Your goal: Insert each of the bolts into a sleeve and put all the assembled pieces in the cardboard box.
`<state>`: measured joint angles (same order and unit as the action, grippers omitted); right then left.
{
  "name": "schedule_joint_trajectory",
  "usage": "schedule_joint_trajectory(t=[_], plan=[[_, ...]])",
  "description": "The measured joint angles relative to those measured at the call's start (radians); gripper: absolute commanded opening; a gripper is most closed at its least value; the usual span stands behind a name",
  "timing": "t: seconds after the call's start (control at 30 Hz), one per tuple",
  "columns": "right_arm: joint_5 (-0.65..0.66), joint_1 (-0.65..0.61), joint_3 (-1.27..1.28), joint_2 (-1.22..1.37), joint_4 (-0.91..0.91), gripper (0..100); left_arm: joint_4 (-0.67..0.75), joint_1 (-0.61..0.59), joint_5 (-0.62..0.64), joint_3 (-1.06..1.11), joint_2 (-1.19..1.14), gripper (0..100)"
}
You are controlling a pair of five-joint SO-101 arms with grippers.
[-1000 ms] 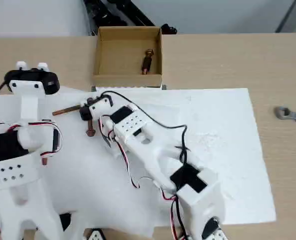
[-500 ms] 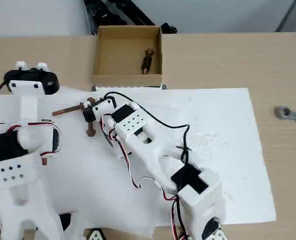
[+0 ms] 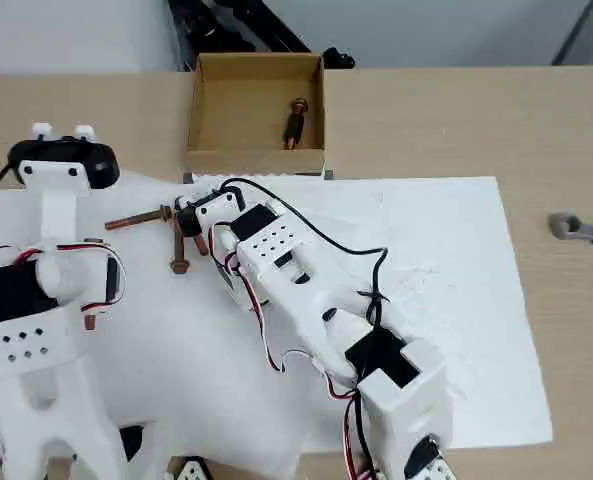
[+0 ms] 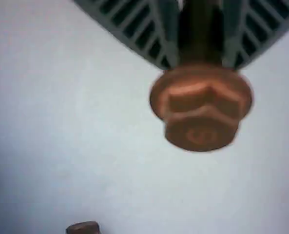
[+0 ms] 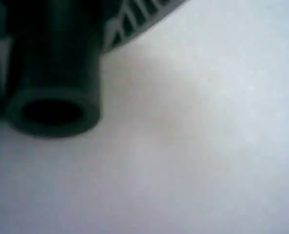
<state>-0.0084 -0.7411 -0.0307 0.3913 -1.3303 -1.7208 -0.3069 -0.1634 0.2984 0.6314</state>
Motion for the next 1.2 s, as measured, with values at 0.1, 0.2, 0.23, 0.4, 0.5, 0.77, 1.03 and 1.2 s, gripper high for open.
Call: schedule_joint_trajectory(t=[0.1,0.2,0.23,0.4,0.5,0.77,1.03,1.2], plan=[[0.000,-0.002,0.000,0.000,-0.002,0.9,0.000,0.000,0.000,0.000,0.000,1],[0.000,-0.002,0.005,-0.011,-0.002,0.9,0.000,0.000,0.000,0.000,0.000,1],[0.000,-0.002,0.006,-0.017,-0.002,0.9,0.000,0.000,0.000,0.000,0.000,1],[0.000,-0.015,0.011,-0.074,-0.009,0.9,0.000,0.000,0.000,0.000,0.000,1],[0.000,-0.011,0.011,-0.149,-0.011,0.8,0.000,0.000,0.000,0.000,0.000,1],[0.000,-0.014,0.011,-0.384,-0.166,0.8,0.000,0.000,0.025,0.000,0.000,1],[0.000,-0.014,0.011,-0.723,-0.239,0.8,0.041,0.006,0.048,0.000,0.000,1],[0.000,-0.012,0.015,-0.977,-0.241,0.8,0.117,0.006,0.146,0.000,0.000,1]])
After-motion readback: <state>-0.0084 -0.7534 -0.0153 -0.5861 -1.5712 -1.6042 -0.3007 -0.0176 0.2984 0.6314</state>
